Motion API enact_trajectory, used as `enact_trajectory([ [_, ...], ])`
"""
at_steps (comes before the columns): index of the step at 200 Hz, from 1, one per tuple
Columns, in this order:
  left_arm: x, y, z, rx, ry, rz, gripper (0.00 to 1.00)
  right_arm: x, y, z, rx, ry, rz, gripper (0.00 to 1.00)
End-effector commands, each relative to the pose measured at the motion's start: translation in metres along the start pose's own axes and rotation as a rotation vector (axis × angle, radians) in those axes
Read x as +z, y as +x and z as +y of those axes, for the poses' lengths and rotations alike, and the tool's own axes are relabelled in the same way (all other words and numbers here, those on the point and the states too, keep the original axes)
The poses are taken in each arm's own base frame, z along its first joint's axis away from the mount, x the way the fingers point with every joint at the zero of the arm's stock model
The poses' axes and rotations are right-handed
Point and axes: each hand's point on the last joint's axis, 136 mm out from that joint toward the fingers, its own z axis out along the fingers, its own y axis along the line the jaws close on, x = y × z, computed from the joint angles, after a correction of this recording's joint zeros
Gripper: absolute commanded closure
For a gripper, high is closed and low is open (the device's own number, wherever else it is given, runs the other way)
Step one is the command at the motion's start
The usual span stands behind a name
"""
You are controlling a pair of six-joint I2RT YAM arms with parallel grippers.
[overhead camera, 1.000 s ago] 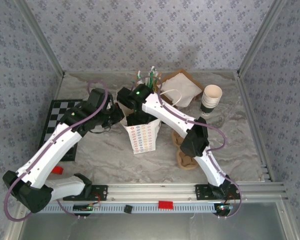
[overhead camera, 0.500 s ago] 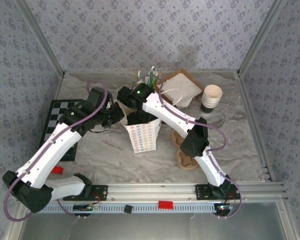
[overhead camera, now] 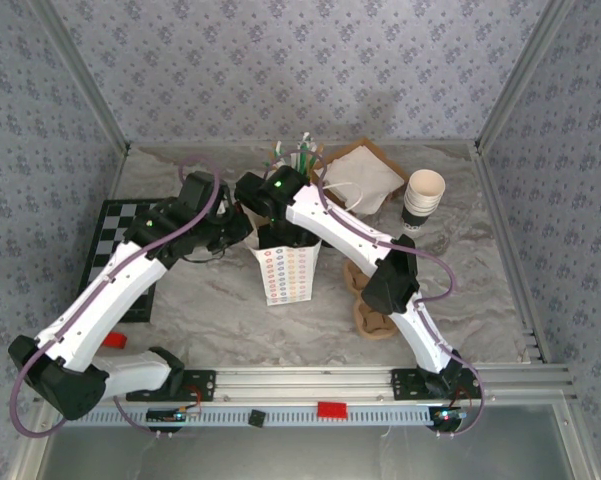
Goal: Pack the takeout coffee
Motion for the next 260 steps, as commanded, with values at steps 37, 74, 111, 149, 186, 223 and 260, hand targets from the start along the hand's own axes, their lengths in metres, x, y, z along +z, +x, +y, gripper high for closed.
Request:
enact_trajectory([
  [37, 0.009, 0.01, 0.013, 0.018, -0.064, 0.044, 1.0, -0.046, 0.001, 0.012, -0.004, -0.125, -0.084, 0.06],
  [74, 0.009, 0.01, 0.016, 0.025, -0.081, 0.042, 1.0, -0.051, 0.001, 0.011, 0.02, -0.13, -0.092, 0.0],
  [111, 0.011, 0.011, 0.013, 0.034, -0.086, 0.047, 1.0, -0.054, -0.001, 0.014, 0.029, -0.149, -0.097, 0.0],
  [149, 0.012, 0.012, 0.013, 0.046, -0.105, 0.046, 1.0, -0.055, -0.001, 0.016, 0.039, -0.16, -0.098, 0.0],
  [186, 0.014, 0.014, 0.01, 0.053, -0.106, 0.053, 1.0, -0.054, -0.002, 0.015, 0.052, -0.156, -0.095, 0.06],
  [223, 0.007, 0.01, 0.003, 0.056, -0.076, 0.039, 0.77, -0.049, 0.0, 0.016, 0.055, -0.157, -0.078, 0.05],
  [260, 0.0, 0.011, -0.003, 0.052, -0.044, 0.044, 0.73, -0.046, 0.0, 0.017, 0.058, -0.157, -0.072, 0.0],
])
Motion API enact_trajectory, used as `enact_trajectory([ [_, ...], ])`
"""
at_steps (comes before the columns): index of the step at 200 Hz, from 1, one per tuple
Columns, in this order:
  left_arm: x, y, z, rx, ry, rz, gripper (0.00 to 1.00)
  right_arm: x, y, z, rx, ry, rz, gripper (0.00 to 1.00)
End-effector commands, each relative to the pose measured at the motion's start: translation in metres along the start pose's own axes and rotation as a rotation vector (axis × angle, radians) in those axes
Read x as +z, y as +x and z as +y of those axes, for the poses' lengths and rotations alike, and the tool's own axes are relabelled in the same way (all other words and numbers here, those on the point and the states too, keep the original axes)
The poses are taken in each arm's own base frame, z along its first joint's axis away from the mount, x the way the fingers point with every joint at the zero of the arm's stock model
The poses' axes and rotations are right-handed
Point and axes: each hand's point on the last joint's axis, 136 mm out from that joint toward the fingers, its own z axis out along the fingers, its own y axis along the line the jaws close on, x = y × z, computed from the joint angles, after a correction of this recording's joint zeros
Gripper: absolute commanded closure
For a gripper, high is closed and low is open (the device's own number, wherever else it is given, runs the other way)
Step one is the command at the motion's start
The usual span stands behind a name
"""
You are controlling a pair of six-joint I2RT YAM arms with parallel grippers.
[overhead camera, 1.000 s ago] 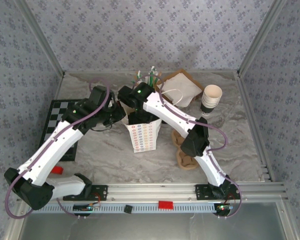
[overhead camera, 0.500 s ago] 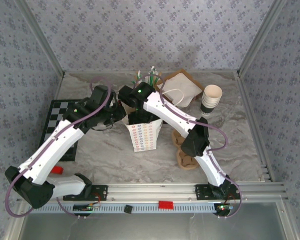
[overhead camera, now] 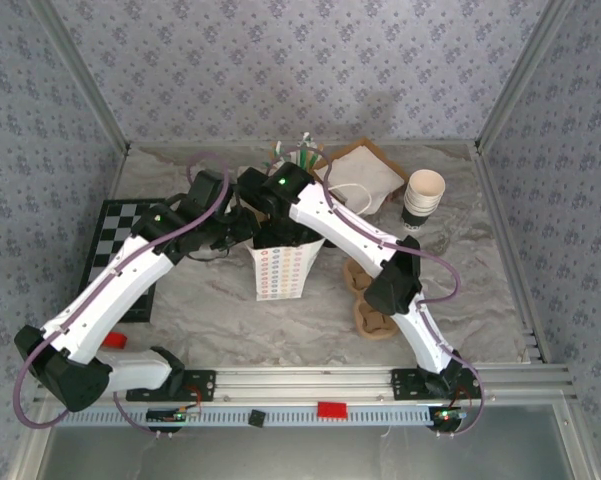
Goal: Pack the takeout coffee
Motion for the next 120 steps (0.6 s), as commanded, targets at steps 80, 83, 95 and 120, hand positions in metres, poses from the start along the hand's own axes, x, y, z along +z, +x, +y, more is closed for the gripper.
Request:
enact_trajectory([
  [80, -0.018, 0.007, -0.01, 0.013, 0.061, 0.029, 0.71, -0.015, 0.001, 0.008, 0.011, -0.067, -0.028, 0.0],
  [83, -0.018, 0.007, -0.01, 0.012, 0.061, 0.028, 0.71, -0.014, 0.001, 0.008, 0.012, -0.069, -0.026, 0.0],
  [95, -0.02, 0.007, -0.011, 0.007, 0.071, 0.028, 0.71, -0.01, 0.0, 0.008, 0.014, -0.064, -0.018, 0.0],
  [120, -0.024, 0.007, -0.013, -0.002, 0.095, 0.019, 0.68, -0.005, 0.0, 0.008, 0.012, -0.056, -0.01, 0.0],
])
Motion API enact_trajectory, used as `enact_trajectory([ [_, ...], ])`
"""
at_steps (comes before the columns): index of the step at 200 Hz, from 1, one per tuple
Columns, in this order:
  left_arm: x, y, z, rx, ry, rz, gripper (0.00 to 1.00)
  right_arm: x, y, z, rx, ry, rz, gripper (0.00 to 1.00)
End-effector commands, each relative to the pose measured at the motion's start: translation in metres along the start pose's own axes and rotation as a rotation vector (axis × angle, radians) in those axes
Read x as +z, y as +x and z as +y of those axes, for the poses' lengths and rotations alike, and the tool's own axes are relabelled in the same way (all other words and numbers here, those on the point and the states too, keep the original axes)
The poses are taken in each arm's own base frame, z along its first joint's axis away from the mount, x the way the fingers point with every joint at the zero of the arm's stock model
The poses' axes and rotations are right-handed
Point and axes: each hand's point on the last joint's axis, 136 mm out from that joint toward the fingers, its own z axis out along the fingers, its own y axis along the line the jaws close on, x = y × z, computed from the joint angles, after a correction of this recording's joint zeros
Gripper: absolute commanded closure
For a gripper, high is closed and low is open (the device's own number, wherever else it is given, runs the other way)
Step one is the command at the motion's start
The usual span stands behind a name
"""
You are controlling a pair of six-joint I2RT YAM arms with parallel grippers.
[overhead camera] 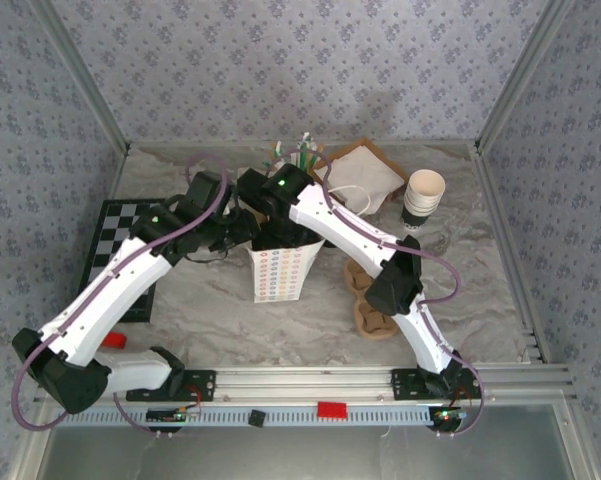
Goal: Pack the takeout coffee
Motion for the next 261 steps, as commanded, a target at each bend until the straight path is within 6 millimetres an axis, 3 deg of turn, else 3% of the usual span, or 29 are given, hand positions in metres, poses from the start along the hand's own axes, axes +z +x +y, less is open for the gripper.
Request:
enact_trajectory([
  [1, -0.018, 0.003, -0.014, 0.003, 0.082, 0.004, 0.68, -0.009, -0.002, 0.004, 0.011, -0.034, -0.025, 0.0],
  [122, -0.026, 0.004, -0.013, -0.015, 0.114, -0.007, 0.64, 0.012, -0.004, 0.001, 0.012, -0.001, 0.012, 0.0],
  [193, -0.016, 0.01, -0.005, -0.019, 0.091, 0.018, 0.96, 0.005, -0.006, 0.002, 0.012, -0.009, 0.0, 0.0],
  [212, -0.014, 0.012, -0.002, -0.02, 0.076, 0.024, 1.0, 0.001, -0.006, 0.002, 0.013, -0.014, -0.004, 0.0],
  [261, -0.011, 0.013, 0.001, -0.007, 0.052, 0.042, 1.0, -0.011, -0.007, 0.005, 0.016, -0.039, -0.024, 0.0],
])
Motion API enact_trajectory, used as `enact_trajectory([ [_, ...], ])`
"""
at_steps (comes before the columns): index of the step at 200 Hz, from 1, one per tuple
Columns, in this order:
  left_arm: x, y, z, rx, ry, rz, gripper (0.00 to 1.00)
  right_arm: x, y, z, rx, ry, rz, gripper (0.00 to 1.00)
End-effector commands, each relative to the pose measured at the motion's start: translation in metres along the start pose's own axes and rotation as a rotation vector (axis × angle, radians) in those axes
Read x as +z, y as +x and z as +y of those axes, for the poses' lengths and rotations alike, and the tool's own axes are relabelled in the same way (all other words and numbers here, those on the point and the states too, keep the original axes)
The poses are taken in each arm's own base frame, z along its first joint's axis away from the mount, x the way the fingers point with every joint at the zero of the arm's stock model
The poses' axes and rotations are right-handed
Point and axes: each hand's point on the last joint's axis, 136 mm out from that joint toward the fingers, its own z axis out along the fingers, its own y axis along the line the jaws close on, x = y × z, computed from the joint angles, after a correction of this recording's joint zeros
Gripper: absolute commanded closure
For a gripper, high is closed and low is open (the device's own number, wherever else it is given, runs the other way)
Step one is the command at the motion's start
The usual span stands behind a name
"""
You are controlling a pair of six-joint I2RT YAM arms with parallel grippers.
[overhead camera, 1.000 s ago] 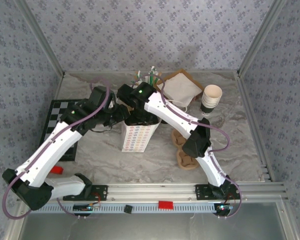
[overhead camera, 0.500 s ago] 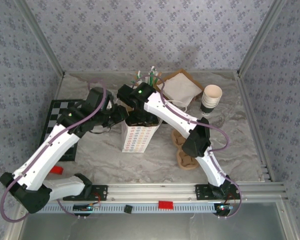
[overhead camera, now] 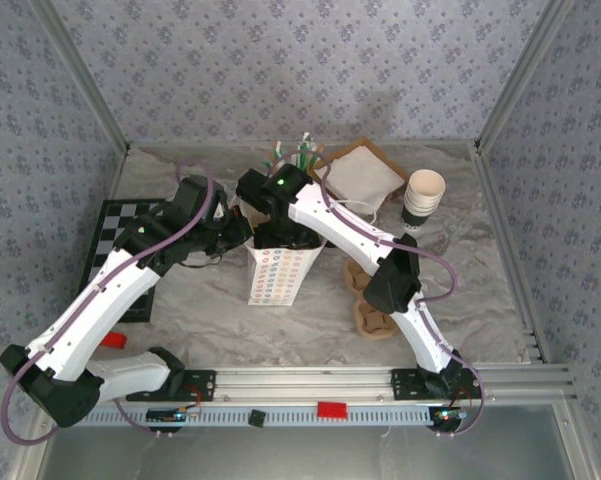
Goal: Pack the takeout coffee
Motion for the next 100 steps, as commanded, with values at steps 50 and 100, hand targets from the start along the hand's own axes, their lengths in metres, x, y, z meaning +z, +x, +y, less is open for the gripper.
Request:
enact_trajectory([
  [50, 0.006, 0.009, 0.009, 0.032, -0.064, 0.057, 1.0, -0.03, -0.003, 0.009, 0.007, -0.068, -0.053, 0.0],
  [100, 0.009, 0.011, 0.01, 0.051, -0.094, 0.072, 1.0, -0.032, -0.002, 0.008, 0.01, -0.072, -0.049, 0.0],
])
